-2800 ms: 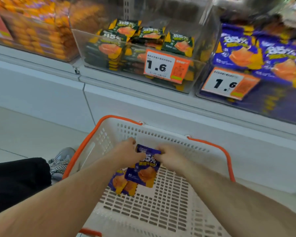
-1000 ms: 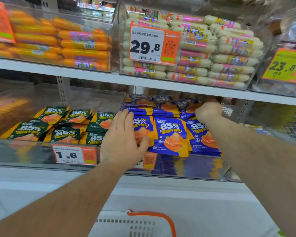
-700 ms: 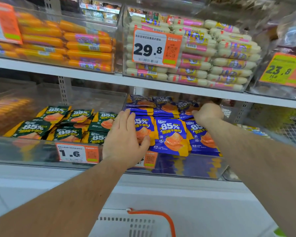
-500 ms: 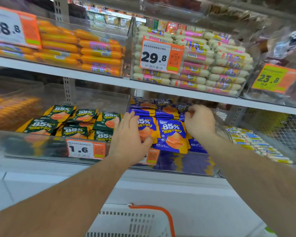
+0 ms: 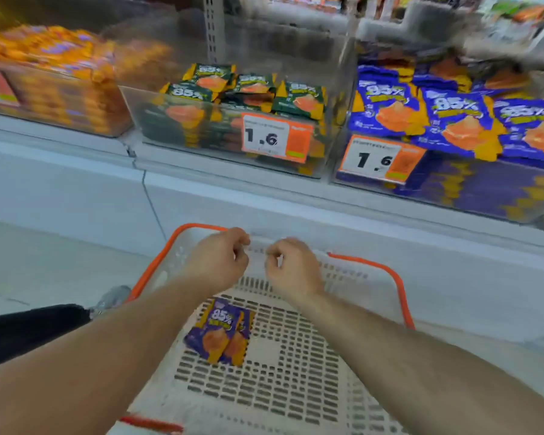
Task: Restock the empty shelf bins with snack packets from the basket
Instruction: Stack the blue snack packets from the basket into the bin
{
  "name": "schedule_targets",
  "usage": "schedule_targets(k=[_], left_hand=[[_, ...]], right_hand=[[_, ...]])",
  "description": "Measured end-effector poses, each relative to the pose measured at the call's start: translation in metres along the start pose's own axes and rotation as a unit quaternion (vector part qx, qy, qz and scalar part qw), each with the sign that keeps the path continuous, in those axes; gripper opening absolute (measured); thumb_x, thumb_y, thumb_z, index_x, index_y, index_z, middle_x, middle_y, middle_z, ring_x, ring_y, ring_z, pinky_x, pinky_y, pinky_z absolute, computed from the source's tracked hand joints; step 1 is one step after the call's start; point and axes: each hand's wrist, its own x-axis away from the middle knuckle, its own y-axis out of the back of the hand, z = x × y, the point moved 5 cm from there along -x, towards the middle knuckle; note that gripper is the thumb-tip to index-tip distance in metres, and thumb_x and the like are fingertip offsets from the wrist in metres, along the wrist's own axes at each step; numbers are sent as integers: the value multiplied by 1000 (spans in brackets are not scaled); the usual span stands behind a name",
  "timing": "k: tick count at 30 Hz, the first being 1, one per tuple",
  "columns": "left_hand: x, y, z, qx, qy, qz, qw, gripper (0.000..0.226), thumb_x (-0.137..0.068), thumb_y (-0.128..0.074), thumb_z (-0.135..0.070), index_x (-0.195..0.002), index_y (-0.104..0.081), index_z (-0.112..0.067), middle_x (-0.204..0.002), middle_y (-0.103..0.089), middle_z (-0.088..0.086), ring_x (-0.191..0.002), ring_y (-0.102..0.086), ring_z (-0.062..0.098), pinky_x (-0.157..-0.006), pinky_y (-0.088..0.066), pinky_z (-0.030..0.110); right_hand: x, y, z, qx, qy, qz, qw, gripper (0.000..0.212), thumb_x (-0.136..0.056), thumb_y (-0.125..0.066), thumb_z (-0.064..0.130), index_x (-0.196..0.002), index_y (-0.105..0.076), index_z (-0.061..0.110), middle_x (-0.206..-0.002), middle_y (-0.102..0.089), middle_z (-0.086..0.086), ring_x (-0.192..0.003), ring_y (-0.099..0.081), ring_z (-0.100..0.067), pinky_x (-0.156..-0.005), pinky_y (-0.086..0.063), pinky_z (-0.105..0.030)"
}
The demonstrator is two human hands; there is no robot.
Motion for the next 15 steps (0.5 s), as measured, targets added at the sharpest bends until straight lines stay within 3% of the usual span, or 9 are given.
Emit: schedule_targets(k=[3,6,8,10,12,13,14,15], left_hand=[[5,-14,50,-15,81,34,996,25,-92,-48,-18,-113,-60,-24,-93,-67,0,-74,-59,17,-70,-50,29],[4,-32,80,-13,121,58,991,29,-92,-49,-19,-117,-61,-25,-108,-66,-3,-91,-60,16,-78,-47,28],[0,-43,93,-11,133,75,988,29,-91,-50,-19,-117,-61,-26,-109,-66,-4,-93,-60,16,-80,-49,29],[-3,-50,103,7,148,82,986,29,-91,-50,-18,-117,-61,-26,-109,-65,-4,-90,-58,15,-79,-48,28],[-3,-56,111,17,163,88,982,29,-92,-50,-18,-118,-60,-26,-109,-64,-6,-90,-56,13,-78,-47,26],[-3,-59,115,18,169,91,981,30,-91,-49,-19,-118,-60,-27,-109,-65,-7,-90,-56,12,-78,-46,25],[-3,-62,119,14,173,95,980,30,-91,-49,-19,-117,-60,-28,-108,-65,-7,-88,-56,11,-77,-46,24],[-2,-64,121,5,172,98,980,30,-91,-49,-20,-117,-60,-29,-107,-66,-8,-87,-55,10,-76,-45,23]], right_hand=[[19,-74,-37,38,-104,155,982,27,-93,-47,17,-66,-49,15,-74,-52,-9,-68,-48,-24,-65,-47,-37],[35,-130,-69,23,-230,237,944,22,-91,-46,9,-70,-47,14,-72,-50,-10,-61,-40,-22,-56,-33,-34],[38,-154,-79,3,-290,253,923,14,-88,-48,6,-76,-42,10,-69,-43,-10,-60,-35,-21,-54,-26,-30],[37,-174,-89,-38,-366,255,894,6,-91,-51,11,-93,-45,11,-74,-47,-8,-60,-38,-19,-50,-28,-28],[39,-197,-99,-98,-436,249,859,24,-91,-55,17,-115,-49,12,-89,-58,-12,-64,-44,-19,-53,-33,-31],[41,-207,-101,-125,-454,242,848,23,-90,-56,17,-113,-51,15,-85,-58,-13,-62,-41,-19,-54,-32,-32],[43,-216,-102,-148,-468,239,838,7,-90,-57,14,-96,-54,16,-73,-51,-11,-59,-35,-17,-54,-30,-30],[45,-224,-103,-165,-485,228,828,10,-90,-56,9,-83,-52,15,-66,-41,-8,-57,-29,-16,-51,-28,-27]])
